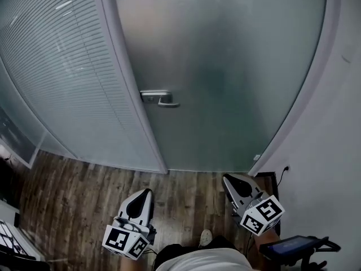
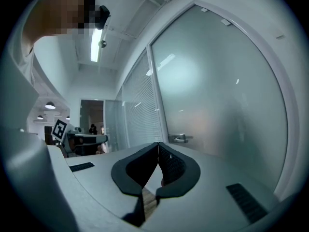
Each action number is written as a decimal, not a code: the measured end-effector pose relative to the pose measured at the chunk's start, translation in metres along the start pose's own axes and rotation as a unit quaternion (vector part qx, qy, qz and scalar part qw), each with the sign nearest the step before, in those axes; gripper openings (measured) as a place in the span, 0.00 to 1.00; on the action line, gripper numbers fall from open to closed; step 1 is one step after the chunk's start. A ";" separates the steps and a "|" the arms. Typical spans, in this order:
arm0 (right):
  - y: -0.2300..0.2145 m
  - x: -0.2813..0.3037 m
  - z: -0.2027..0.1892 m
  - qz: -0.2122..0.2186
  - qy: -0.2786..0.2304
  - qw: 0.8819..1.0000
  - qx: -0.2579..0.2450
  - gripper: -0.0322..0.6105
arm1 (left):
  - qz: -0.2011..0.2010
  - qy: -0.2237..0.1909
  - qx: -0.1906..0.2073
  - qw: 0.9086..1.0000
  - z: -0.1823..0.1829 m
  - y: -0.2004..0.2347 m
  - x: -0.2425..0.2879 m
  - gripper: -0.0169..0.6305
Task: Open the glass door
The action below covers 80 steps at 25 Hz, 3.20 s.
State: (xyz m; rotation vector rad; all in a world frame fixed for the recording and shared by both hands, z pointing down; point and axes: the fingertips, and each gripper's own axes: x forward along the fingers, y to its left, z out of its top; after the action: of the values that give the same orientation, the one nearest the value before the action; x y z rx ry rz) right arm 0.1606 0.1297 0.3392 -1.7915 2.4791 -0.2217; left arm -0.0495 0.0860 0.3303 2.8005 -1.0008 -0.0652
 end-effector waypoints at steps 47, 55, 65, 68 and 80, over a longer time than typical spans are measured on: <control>-0.125 0.327 -0.032 -0.002 0.081 0.996 -0.024 0.12 | -0.050 0.049 -0.020 0.997 -0.019 0.241 0.243 0.02; -0.179 0.376 -0.061 0.075 0.158 0.982 -0.068 0.27 | 0.009 0.069 -0.022 0.997 -0.031 0.235 0.280 0.02; -0.174 0.393 -0.093 0.112 0.249 0.952 -0.139 0.30 | 0.034 0.075 -0.025 0.996 -0.033 0.225 0.256 0.03; -0.174 0.394 -0.097 0.111 0.268 0.945 -0.153 0.30 | 0.040 0.073 -0.028 0.996 -0.031 0.228 0.251 0.02; -0.169 0.392 -0.097 0.104 0.271 0.946 -0.147 0.22 | 0.036 0.069 -0.031 0.996 -0.027 0.234 0.254 0.02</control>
State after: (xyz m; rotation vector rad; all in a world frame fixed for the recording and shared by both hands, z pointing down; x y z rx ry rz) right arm 0.1815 -0.2868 0.4715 -1.7276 3.2149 -0.3954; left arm 0.0036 -0.2492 0.4007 2.6687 -1.0467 0.1043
